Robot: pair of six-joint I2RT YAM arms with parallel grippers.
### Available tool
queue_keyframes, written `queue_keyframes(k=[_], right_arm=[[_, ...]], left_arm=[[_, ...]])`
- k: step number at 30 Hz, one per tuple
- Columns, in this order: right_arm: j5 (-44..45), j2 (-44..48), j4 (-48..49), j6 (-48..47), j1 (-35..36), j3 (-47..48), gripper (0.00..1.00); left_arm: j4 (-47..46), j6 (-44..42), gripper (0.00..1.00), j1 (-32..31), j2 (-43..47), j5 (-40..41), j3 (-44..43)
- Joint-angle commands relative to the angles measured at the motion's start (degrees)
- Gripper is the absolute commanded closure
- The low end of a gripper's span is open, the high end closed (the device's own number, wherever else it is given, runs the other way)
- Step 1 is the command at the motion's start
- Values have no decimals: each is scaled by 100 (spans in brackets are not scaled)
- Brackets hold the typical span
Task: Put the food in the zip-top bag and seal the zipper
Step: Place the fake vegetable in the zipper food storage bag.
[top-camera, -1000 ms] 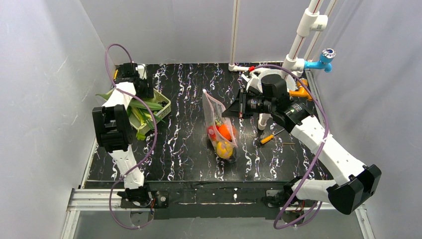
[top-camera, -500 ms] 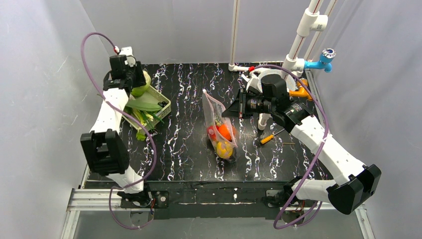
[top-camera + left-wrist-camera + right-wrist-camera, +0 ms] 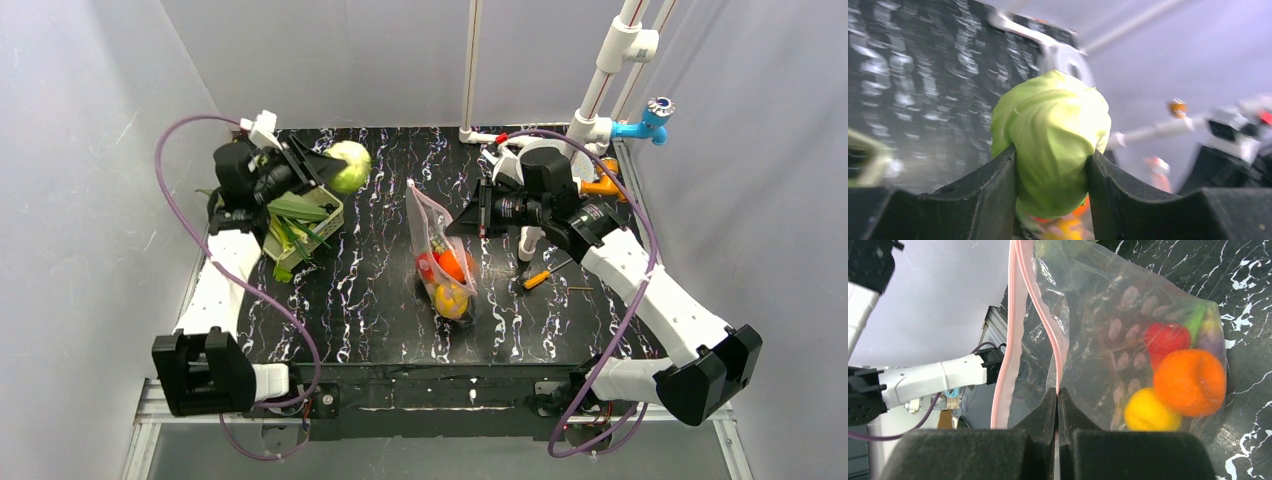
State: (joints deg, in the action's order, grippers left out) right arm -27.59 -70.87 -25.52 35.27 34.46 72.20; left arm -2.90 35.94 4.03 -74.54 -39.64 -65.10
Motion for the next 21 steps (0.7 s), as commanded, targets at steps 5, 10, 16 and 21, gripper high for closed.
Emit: queue_keyframes(k=[5, 10, 16, 21], right_arm=[[130, -122, -386, -360, -35, 582, 99], [410, 74, -355, -269, -27, 627, 99], [493, 424, -173, -4, -27, 400, 99], [440, 677, 36, 284, -27, 96, 99]], left_arm=[[-2560, 1720, 70, -2200, 1730, -1426, 683], [-3083, 1594, 69, -3397, 1717, -1249, 417], [-3043, 1156, 72, -4053, 1341, -899, 698], [-2638, 761, 74, -4245, 1404, -116, 1296]])
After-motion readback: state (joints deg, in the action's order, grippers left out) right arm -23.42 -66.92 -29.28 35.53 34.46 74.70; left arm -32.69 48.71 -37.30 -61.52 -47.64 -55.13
